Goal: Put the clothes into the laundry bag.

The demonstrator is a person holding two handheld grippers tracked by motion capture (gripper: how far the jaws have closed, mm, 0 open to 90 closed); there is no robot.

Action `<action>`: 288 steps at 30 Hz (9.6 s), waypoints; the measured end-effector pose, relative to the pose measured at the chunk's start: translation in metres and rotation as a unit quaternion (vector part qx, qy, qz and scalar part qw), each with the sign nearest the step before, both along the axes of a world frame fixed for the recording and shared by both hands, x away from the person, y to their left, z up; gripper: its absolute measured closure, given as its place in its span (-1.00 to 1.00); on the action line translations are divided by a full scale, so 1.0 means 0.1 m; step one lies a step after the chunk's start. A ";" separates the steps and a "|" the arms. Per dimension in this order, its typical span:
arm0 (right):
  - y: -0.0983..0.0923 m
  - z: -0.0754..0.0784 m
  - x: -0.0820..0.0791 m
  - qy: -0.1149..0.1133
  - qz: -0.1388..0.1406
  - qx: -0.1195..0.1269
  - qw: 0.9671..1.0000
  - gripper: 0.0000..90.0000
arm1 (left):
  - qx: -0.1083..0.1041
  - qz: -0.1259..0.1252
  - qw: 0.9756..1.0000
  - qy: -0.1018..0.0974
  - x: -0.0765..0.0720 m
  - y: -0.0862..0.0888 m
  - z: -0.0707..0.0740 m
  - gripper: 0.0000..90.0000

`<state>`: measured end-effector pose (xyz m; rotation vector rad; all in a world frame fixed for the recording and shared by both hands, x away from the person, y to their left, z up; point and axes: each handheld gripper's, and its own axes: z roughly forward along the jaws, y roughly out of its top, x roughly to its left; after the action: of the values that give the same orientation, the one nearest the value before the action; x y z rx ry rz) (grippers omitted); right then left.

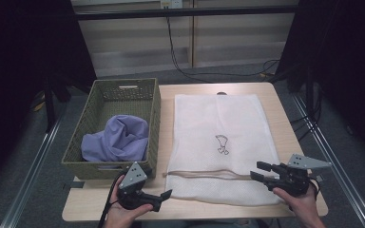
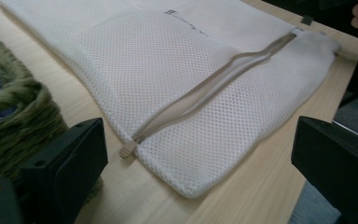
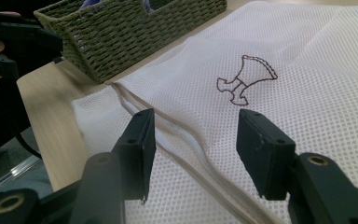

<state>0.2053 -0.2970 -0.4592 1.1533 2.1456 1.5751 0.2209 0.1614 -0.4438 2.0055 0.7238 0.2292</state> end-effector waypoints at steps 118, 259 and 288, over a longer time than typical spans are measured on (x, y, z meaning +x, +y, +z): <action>0.71 -0.42 0.83 0.078 0.119 -0.148 0.979 0.96 | -0.013 0.001 1.000 -0.024 -0.04 0.14 0.03 -0.93; 0.45 0.41 1.01 -0.015 0.066 0.051 0.996 0.96 | 0.003 0.124 0.992 -0.024 0.97 1.12 0.67 -0.85; 0.48 0.34 1.04 -0.008 0.070 0.045 0.996 0.96 | 0.074 0.129 0.988 0.051 1.84 0.97 0.32 -0.88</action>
<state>0.3092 -0.2489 -0.4248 1.0323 2.2099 1.7509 0.4053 0.2583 -0.4115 2.0714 1.0610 0.3439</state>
